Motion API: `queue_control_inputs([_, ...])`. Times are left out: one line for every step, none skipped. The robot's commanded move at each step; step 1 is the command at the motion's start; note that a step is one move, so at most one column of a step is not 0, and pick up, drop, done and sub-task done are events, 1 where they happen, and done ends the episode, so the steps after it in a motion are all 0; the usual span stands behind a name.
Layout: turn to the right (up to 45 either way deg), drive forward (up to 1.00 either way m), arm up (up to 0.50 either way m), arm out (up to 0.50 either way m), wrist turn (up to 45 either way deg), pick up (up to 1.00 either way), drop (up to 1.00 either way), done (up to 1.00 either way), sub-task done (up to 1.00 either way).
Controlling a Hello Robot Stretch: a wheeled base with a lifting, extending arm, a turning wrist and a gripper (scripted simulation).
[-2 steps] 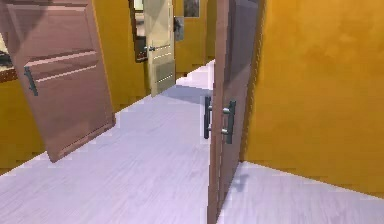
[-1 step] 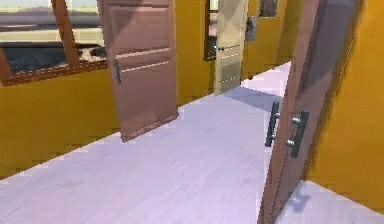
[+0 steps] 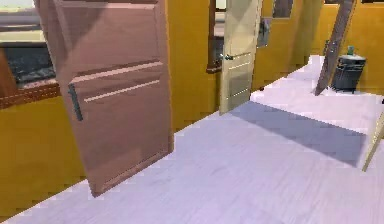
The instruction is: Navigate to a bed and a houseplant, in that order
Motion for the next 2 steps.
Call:
queue_control_inputs([-27.0, 0.00, 0.00, 0.00, 0.0, 0.00, 0.00, 0.00, 0.00])
queue_control_inputs([0.0, 0.45, 0.00, 0.00, 0.0, 0.00, 0.00, 0.00, 0.00])
